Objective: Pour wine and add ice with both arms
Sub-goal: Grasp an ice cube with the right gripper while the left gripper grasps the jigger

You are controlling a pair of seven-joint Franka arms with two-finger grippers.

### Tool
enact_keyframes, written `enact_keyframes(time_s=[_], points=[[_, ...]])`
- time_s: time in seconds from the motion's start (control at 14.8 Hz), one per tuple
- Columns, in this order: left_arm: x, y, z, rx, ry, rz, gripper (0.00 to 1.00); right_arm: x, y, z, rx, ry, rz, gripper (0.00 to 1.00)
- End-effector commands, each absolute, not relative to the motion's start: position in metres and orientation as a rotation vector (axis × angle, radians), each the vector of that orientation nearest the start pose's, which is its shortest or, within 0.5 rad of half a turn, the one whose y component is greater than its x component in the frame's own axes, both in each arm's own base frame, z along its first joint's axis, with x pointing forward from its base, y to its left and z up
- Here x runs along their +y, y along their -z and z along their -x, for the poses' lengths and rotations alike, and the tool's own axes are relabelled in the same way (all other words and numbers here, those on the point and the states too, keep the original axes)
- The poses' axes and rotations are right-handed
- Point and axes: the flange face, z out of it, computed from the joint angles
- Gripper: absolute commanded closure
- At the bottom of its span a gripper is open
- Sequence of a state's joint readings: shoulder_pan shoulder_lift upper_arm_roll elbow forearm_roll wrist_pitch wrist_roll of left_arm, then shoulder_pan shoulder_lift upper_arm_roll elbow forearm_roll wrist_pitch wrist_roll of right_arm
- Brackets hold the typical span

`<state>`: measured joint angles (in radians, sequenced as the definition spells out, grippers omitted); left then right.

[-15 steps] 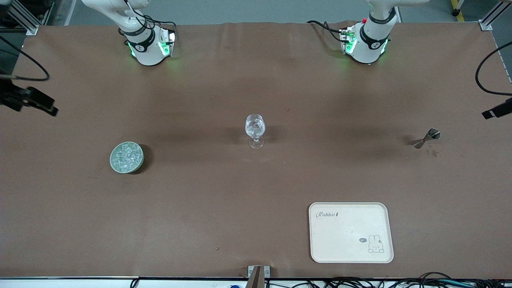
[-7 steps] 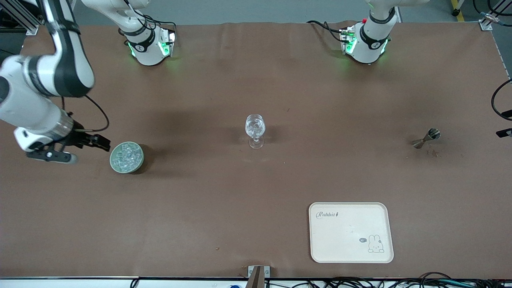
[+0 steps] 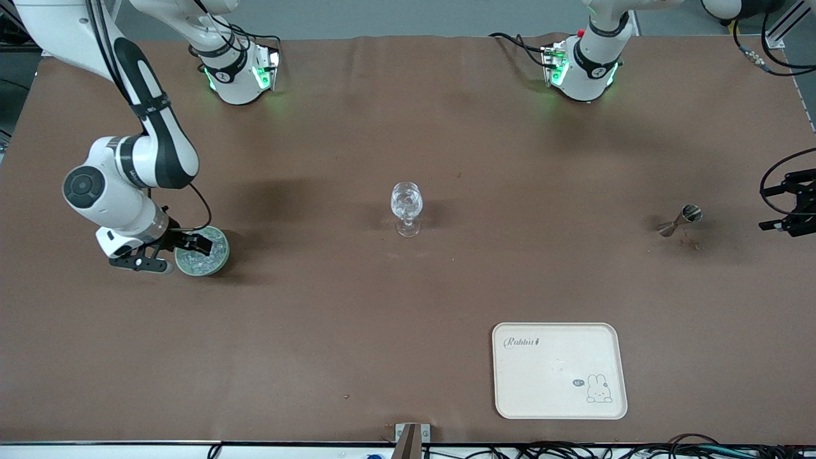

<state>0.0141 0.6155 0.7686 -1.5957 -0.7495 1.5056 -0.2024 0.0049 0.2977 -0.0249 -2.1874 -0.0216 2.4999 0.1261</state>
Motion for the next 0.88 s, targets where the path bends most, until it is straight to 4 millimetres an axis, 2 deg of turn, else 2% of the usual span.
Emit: enact_keyframes(time_s=[0.0, 0.14, 0.27, 0.41, 0.61, 0.81], points=[[0.346, -0.295, -0.538, -2.035, -0.761, 2.888, 0.00, -0.013, -0.247, -0.554, 0.201, 0.021, 3.157, 0.03], [0.349, -0.272, -0.532, -2.101, -0.812, 2.847, 0.00, -0.014, -0.242, -0.554, 0.205, 0.009, 3.158, 0.12], [0.351, -0.247, -0.522, -2.250, -0.885, 2.750, 0.00, -0.014, -0.239, -0.552, 0.203, -0.003, 3.158, 0.20], [0.340, -0.228, -0.521, -2.307, -0.978, 2.689, 0.00, -0.015, -0.237, -0.551, 0.205, -0.008, 3.158, 0.24], [0.316, -0.197, -0.512, -2.364, -1.152, 2.608, 0.00, -0.018, -0.228, -0.547, 0.217, -0.035, 3.158, 0.24], [0.309, -0.173, -0.497, -2.408, -1.216, 2.615, 0.00, -0.018, -0.223, -0.546, 0.220, -0.052, 3.158, 0.26]])
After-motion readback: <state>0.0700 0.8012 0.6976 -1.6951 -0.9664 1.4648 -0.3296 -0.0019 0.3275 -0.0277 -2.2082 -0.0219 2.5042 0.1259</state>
